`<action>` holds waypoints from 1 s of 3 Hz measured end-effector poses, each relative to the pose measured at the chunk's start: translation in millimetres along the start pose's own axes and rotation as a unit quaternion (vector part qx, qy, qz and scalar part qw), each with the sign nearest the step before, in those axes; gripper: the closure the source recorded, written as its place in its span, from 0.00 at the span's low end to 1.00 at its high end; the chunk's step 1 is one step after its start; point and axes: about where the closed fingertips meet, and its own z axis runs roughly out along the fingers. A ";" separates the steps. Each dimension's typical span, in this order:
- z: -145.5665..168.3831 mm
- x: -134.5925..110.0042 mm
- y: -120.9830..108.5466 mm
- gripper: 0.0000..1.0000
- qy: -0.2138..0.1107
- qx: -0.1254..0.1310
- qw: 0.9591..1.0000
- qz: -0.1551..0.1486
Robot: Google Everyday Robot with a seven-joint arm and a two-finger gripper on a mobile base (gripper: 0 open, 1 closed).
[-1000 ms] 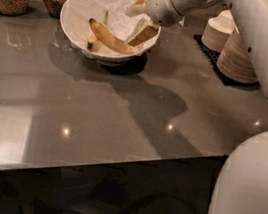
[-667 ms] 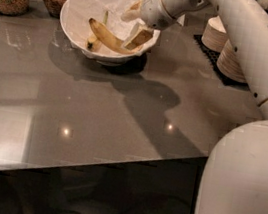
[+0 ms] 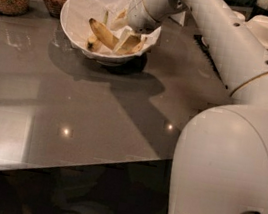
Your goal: Pick banana from white bowl
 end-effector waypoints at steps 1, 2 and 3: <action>24.7 -0.1 10.5 0.39 0.004 -0.034 0.999 -0.003; 42.1 0.0 17.9 0.55 0.005 -0.054 0.999 -0.003; 45.2 -1.0 16.5 0.74 0.013 -0.059 0.998 -0.011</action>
Offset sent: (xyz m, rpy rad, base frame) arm -0.0096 0.0273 -0.0535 -0.0837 0.1046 0.0665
